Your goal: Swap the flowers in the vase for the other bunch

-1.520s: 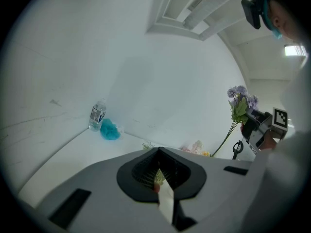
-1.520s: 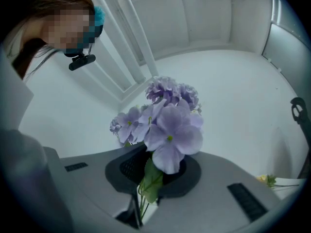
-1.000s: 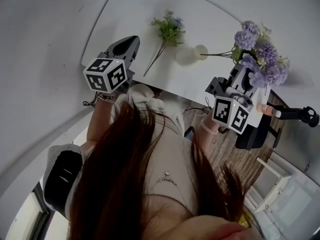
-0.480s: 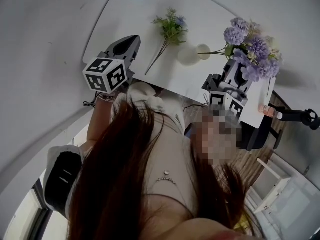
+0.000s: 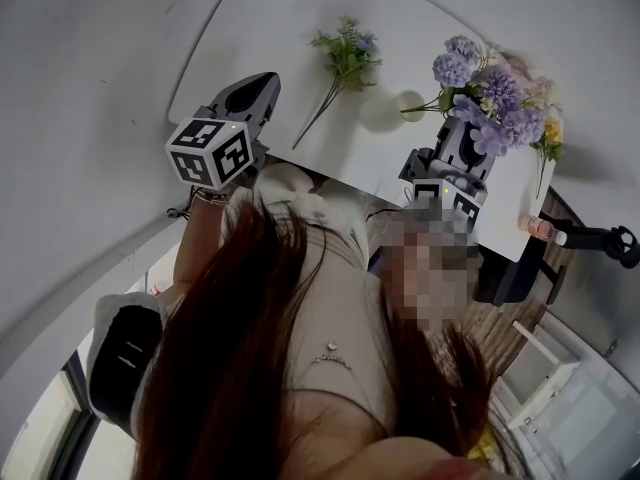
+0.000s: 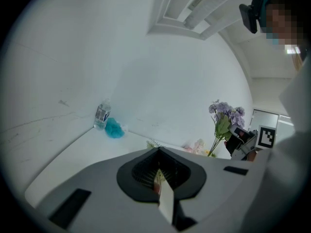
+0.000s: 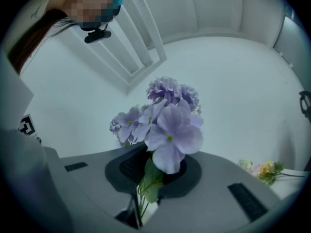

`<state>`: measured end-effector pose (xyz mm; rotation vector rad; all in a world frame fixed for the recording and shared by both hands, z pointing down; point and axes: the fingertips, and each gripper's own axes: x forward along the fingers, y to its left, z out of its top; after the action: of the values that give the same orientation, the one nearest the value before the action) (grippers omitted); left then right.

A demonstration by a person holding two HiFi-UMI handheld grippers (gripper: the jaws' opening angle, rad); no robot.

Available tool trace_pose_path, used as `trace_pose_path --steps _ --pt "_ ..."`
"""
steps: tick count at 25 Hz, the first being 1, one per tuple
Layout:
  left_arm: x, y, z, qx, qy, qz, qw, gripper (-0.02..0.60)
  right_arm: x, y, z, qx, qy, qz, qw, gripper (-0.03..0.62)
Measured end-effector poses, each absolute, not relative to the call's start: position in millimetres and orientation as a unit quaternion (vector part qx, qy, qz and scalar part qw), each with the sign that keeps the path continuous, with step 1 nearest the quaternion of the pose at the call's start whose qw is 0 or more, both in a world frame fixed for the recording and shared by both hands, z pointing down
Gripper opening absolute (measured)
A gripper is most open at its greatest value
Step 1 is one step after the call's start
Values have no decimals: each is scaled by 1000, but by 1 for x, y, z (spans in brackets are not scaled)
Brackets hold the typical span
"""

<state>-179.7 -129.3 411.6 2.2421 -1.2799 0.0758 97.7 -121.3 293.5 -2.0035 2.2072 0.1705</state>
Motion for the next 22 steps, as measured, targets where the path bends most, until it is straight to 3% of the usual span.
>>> trace_pose_path --steps 22 --pt "-180 -131 413 832 -479 33 278 5 74 -135 343 -633 774 32 -6 61"
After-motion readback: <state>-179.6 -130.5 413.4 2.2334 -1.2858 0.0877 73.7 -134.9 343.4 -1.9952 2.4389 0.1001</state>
